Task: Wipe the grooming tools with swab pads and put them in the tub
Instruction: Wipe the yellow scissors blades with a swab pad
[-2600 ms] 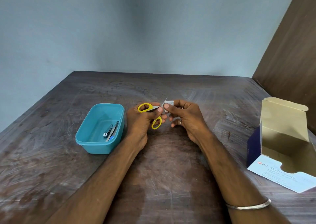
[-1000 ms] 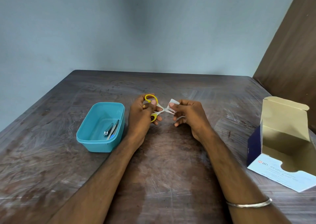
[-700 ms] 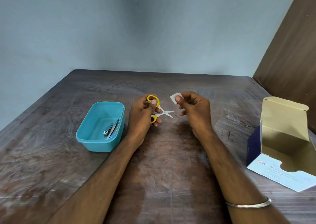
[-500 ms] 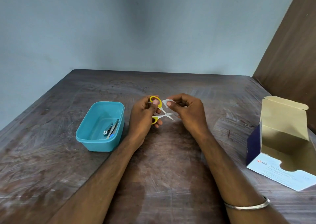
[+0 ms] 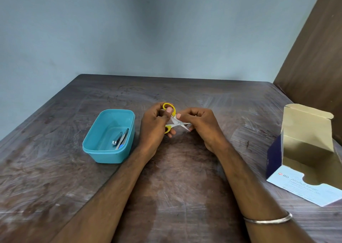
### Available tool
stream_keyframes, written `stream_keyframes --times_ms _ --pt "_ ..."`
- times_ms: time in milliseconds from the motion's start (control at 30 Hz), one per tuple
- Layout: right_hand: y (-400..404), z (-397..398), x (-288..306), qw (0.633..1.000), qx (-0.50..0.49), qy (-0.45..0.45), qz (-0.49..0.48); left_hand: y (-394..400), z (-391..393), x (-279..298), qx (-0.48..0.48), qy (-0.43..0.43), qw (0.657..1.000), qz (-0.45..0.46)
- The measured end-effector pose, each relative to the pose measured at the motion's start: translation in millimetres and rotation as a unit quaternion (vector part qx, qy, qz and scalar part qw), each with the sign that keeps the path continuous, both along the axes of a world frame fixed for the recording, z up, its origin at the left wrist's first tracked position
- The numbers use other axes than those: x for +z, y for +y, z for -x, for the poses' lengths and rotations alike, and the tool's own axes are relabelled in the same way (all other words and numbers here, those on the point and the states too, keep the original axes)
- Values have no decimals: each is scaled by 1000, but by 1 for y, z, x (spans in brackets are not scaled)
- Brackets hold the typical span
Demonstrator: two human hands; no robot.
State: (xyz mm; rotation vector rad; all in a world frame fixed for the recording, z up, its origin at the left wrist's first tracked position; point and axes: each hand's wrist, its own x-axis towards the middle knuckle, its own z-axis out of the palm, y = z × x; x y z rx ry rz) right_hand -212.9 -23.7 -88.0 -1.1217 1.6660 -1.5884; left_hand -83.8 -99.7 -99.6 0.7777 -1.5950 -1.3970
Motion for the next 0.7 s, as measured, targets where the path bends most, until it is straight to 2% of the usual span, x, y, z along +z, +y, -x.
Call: stream_keyframes --times_ms 500,700 --pt "1 0 0 997 66 20 -25 0 0 1 11 19 1000 10" --pt "0 -4 -1 999 45 8 -1 2 -1 1 7 22 1000 4"
